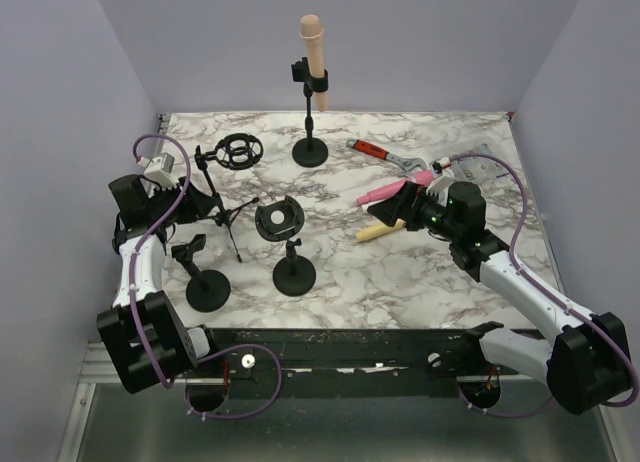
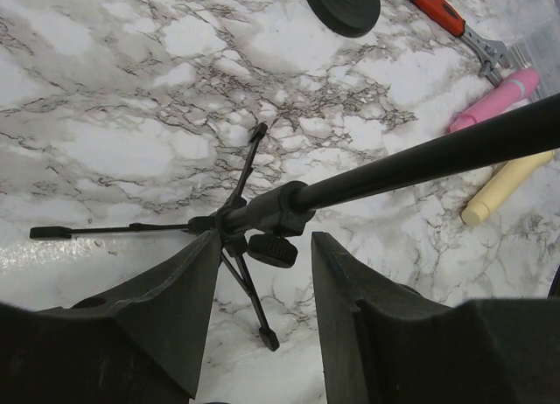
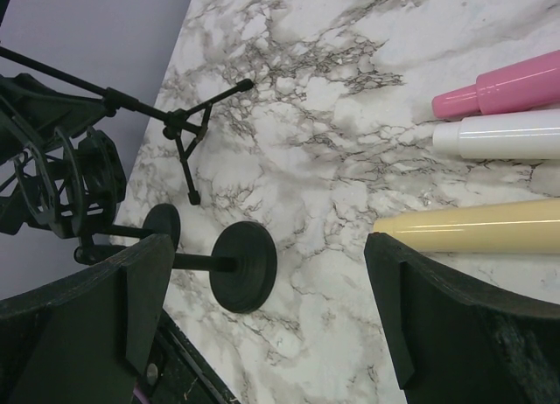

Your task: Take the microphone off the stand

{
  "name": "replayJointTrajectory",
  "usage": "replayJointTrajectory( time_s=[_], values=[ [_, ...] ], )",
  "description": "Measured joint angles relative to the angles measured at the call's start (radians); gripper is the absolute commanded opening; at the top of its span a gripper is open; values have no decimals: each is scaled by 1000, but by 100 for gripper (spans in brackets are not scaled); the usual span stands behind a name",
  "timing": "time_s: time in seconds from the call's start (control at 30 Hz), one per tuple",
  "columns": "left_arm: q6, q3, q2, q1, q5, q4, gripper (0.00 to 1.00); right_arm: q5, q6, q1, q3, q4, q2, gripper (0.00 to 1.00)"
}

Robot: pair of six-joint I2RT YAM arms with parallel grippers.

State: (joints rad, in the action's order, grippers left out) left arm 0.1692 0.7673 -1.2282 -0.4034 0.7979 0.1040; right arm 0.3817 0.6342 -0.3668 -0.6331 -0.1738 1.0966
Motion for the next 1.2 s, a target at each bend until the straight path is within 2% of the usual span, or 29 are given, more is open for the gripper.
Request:
replayJointTrajectory(
  time_s=[0.17,0.33,0.5,0.63,0.83,1.2],
  values=[
    [-18,3,-4,11,0,22,46,-4,0,0,0,0,0,100],
    [-25,5,-6,13,0,36,37,-5,0,0,0,1,0,100],
    [-23,14,-28,13,15,37,21,-6,0,0,0,4,0,100],
    [-24,23,-35,15,26,43,1,-8,0,0,0,5,0,100],
    [-10,32,-53,14,45,46,0,-11,0,0,0,6,0,100],
    [107,107,-134,14,90,129,0,-14,0,0,0,11,0,100]
  ],
)
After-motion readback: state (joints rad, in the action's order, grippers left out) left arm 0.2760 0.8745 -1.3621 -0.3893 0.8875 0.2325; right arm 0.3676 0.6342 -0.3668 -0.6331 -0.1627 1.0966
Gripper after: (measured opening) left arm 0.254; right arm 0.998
